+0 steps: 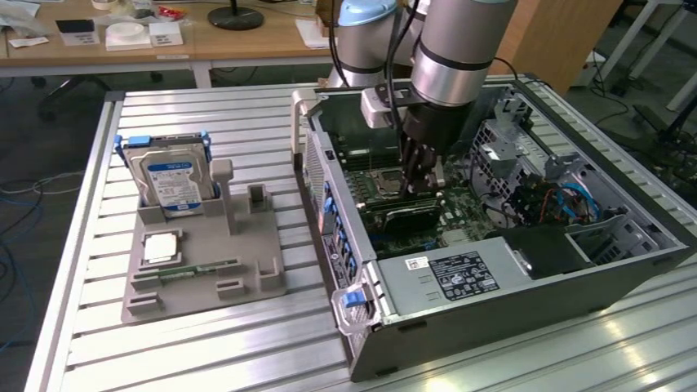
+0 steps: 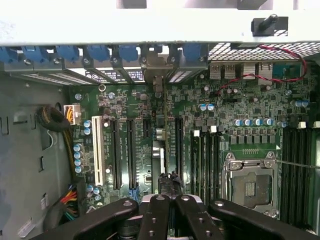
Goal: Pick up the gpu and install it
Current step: 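Press down on the gpu until it lock into place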
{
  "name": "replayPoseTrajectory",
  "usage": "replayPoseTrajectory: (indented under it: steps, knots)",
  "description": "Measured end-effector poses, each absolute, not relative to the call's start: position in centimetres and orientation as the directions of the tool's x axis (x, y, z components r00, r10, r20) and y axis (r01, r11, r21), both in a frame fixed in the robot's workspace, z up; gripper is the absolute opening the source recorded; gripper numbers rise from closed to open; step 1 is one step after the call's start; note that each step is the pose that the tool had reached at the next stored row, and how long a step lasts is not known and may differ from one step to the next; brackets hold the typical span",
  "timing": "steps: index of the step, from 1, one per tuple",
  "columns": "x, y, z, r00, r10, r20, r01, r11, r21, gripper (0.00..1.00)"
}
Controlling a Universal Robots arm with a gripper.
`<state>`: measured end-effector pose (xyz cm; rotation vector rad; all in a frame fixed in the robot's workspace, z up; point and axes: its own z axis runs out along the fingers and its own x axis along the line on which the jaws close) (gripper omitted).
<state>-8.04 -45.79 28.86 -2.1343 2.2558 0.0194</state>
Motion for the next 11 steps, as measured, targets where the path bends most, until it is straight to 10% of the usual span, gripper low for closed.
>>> replayPoseTrajectory:
  steps: [11]
  knots:
    - [-8.04, -45.79, 28.29, -0.055, -0.998, -0.036, -0.998, 0.056, -0.016, 0.11]
